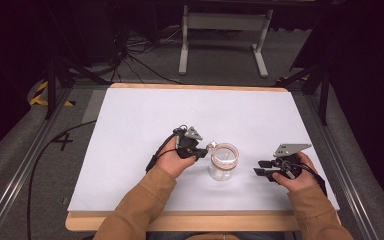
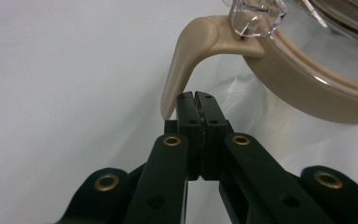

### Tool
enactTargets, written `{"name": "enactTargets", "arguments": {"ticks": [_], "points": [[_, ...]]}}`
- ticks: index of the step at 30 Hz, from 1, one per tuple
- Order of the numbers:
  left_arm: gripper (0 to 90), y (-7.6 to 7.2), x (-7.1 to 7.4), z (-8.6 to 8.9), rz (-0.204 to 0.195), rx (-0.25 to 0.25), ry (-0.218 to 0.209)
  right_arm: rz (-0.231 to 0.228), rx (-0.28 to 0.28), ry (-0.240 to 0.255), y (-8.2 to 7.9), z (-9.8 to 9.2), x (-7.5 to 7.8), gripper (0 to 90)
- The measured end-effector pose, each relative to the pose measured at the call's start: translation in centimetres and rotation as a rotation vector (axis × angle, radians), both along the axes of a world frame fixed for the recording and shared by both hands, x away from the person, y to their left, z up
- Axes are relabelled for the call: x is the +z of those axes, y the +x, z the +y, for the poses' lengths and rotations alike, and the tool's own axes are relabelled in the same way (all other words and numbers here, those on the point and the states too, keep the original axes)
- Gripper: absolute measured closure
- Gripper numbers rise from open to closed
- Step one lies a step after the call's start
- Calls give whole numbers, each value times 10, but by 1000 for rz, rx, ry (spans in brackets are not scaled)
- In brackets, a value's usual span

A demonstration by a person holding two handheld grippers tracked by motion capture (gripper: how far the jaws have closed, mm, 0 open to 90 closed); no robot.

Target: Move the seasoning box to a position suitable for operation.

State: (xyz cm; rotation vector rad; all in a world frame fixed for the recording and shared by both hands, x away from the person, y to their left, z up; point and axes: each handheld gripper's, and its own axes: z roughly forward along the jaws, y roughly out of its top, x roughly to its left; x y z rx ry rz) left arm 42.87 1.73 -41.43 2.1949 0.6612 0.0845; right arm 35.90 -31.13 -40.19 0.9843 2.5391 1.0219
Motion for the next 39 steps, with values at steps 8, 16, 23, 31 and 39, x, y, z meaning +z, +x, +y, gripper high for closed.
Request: {"name": "enactTargets", "arguments": {"ticks": [8, 16, 23, 31, 39], "points": [[899, 7, -1, 1, -24, -4, -38, -37, 14, -6, -7, 9, -3, 791], [879, -9, 12, 21, -23, 8, -26, -106, 38, 70, -2, 27, -5, 900], [853, -22, 17, 49, -31, 70, -18, -104, 47, 66, 18, 45, -13, 898], [841, -26, 16, 70, -17, 125, -24, -75, 84, 0, 27, 55, -19, 900], [834, -25, 16, 69, -11, 118, -27, -61, 127, -7, 21, 63, -18, 900]]}}
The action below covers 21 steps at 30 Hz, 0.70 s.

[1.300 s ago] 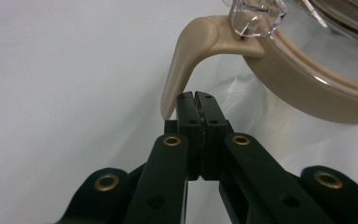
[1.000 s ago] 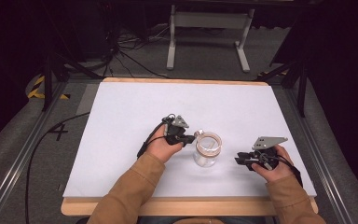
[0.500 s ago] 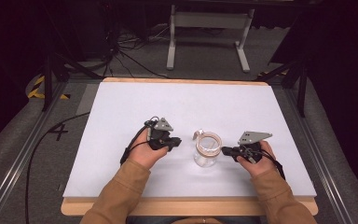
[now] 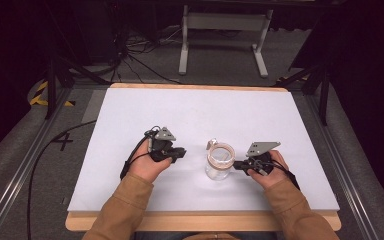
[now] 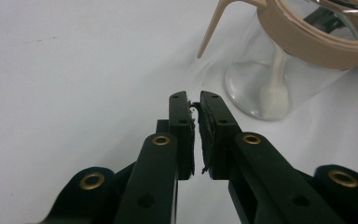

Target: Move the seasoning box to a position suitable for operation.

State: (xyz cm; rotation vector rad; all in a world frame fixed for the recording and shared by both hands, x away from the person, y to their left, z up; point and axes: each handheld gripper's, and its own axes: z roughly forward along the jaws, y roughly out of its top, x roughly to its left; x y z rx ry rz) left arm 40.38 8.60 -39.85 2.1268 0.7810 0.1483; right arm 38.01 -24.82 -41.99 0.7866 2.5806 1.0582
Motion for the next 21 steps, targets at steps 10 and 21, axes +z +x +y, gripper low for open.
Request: {"name": "enactTargets", "arguments": {"ticks": [10, 21], "points": [[821, 2, -1, 0, 7, -4, 2, 5, 72, -17, -11, 21, -2, 900], [802, 3, 5, 4, 2, -9, -24, 13, 97, -7, -13, 25, -3, 900]]}}
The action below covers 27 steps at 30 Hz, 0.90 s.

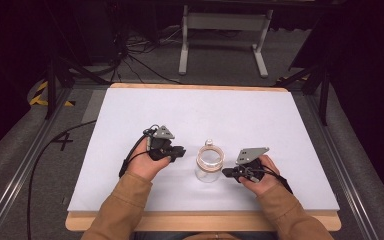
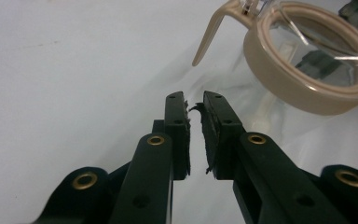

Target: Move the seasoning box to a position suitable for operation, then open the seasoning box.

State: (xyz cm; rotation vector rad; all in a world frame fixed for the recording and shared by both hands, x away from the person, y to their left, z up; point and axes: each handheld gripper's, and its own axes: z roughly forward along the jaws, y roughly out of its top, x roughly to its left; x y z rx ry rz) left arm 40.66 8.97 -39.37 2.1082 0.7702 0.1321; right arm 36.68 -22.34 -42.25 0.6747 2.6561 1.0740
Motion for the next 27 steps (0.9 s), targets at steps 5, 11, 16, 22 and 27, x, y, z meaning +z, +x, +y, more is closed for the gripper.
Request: {"name": "enactTargets", "arguments": {"ticks": [5, 11, 16, 22, 27], "points": [[799, 2, 14, -3, -5, -21, -29, -12, -50, 25, 0, -18, 7, 900], [810, 6, 27, -10, 1, -59, -81, -28, -97, 60, -4, -34, 14, 900], [814, 11, 32, -18, -28, -80, -95, -29, -107, 54, -9, -38, 13, 900], [815, 20, 32, -32, -37, -100, -164, -40, -136, 67, -17, -47, 14, 900], [814, 26, 28, -41, -31, -93, -183, -41, -149, 73, -22, -51, 14, 900]]}}
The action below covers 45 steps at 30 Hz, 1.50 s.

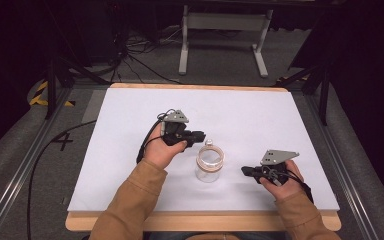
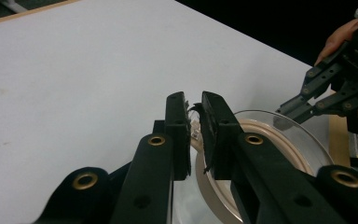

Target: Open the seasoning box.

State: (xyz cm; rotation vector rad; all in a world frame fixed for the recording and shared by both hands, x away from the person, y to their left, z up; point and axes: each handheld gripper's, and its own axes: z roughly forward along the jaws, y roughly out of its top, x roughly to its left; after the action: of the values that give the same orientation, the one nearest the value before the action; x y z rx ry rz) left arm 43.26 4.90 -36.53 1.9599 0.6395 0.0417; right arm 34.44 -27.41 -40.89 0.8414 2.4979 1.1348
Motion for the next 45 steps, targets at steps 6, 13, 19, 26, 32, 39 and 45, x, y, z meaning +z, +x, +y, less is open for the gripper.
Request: {"name": "enactTargets", "arguments": {"ticks": [6, 13, 19, 26, 32, 39, 45], "points": [[809, 5, -7, -11, -4, 2, 16, -9, -4, 7, -3, -1, 0, 900], [814, 7, -9, -14, 5, 4, 3, -13, 38, 38, -7, 16, 4, 900], [851, 7, -9, -18, -10, -14, 15, -21, 105, 45, -13, 38, 7, 900], [868, 6, -8, -20, -19, -11, 18, -11, 132, 91, -16, 47, 12, 900], [868, 7, -8, -20, -14, -13, 19, -11, 136, 116, -17, 50, 16, 900], [868, 7, -8, -19, 0, -9, 12, -7, 124, 153, -16, 53, 19, 900], [868, 7, -9, -20, 5, -7, 7, -4, 118, 168, -15, 54, 20, 900]]}}
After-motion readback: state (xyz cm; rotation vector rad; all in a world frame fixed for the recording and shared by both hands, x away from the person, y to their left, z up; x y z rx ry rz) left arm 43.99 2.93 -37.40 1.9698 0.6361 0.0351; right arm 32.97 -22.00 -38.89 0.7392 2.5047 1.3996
